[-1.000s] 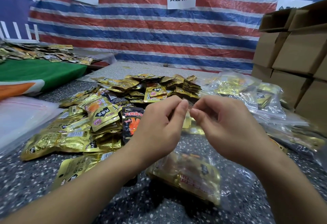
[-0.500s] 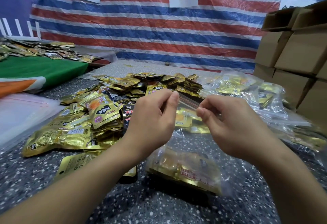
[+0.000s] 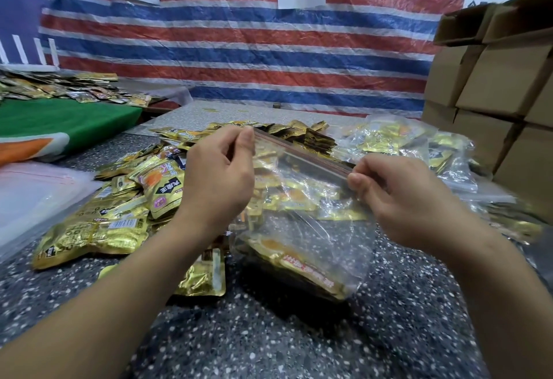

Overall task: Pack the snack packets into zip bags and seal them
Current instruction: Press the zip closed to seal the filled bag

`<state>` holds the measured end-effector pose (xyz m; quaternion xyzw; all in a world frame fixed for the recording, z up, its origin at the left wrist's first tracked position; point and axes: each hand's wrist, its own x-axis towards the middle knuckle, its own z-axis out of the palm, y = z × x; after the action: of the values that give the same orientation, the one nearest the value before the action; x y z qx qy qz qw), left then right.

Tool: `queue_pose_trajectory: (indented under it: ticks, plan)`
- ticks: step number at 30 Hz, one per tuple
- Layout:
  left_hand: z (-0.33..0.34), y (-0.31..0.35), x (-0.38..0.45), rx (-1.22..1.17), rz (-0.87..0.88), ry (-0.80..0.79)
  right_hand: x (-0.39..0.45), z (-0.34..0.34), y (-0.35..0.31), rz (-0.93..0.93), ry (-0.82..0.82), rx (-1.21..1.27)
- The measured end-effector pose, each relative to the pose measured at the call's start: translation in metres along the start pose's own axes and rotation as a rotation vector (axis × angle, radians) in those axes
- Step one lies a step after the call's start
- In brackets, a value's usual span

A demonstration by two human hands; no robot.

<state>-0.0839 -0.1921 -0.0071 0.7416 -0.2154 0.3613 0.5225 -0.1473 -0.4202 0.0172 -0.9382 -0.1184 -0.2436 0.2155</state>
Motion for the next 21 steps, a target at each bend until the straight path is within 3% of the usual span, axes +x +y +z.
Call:
queue_pose_trajectory:
  ticks: [11,21]
  plan:
    - [-0.0026,-0.0006,0.0031,-0.003,-0.019,0.025,-0.0004,-0.0023,0.001,-0.144,0.08,0.097]
    - [-0.0011,-0.0009,0.0022,-0.103,-0.076,0.006,-0.0026,0.0007,0.0019,-0.11,0.045,0.199]
